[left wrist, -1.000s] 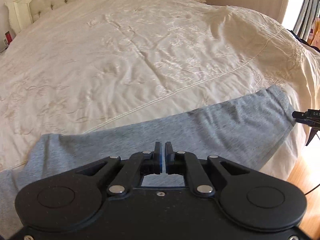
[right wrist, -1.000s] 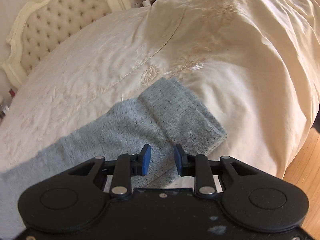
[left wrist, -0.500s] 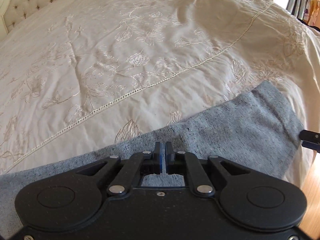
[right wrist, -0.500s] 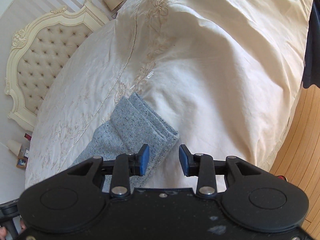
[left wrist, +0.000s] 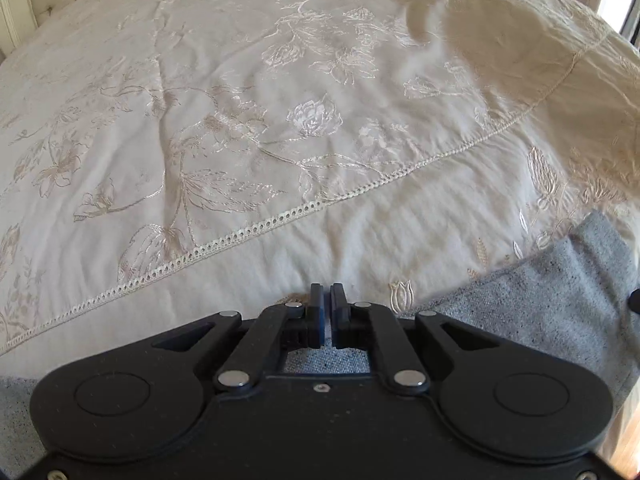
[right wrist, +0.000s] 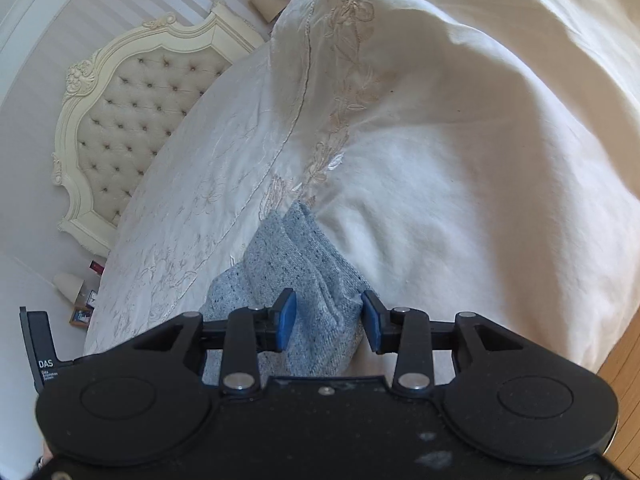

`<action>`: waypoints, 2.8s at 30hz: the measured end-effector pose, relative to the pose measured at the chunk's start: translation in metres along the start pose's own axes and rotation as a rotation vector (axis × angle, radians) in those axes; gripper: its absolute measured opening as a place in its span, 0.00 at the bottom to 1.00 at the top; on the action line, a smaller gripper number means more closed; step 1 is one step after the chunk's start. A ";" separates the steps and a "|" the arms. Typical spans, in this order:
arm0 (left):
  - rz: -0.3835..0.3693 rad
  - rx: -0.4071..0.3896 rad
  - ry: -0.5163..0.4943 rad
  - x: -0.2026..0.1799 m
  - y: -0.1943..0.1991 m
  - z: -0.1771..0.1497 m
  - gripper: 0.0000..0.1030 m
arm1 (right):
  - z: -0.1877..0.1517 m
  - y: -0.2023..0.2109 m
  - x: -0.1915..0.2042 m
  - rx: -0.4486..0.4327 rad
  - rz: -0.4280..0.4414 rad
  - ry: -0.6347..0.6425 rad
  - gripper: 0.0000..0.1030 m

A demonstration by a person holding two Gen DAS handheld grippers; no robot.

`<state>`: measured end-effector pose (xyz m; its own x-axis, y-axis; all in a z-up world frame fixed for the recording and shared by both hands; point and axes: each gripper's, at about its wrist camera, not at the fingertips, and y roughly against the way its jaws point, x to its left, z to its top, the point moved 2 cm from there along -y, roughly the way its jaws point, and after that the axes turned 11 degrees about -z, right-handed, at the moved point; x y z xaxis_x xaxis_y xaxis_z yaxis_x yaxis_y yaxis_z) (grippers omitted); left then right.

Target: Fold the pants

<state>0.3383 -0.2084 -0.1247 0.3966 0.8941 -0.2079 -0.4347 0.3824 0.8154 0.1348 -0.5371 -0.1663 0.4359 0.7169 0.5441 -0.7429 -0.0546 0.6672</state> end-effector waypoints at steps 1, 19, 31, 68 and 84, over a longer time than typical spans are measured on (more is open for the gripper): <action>-0.011 -0.009 0.021 0.003 0.007 0.004 0.13 | 0.002 -0.003 0.002 0.002 0.009 0.017 0.39; -0.069 0.095 0.037 0.006 0.030 -0.040 0.12 | 0.019 0.025 0.069 -0.073 0.047 0.284 0.09; -0.091 0.052 0.065 0.036 0.080 -0.058 0.12 | 0.007 0.057 0.133 -0.101 -0.003 0.338 0.09; 0.006 -0.112 0.312 0.209 0.187 -0.105 0.12 | -0.285 0.022 0.368 0.172 0.345 0.876 0.23; -0.086 -0.072 0.237 0.162 0.185 -0.090 0.13 | -0.160 0.004 0.251 0.189 0.106 0.454 0.28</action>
<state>0.2492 0.0280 -0.0568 0.2377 0.8841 -0.4023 -0.4671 0.4672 0.7507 0.1600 -0.2462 -0.1088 0.0669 0.9285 0.3654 -0.6474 -0.2382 0.7240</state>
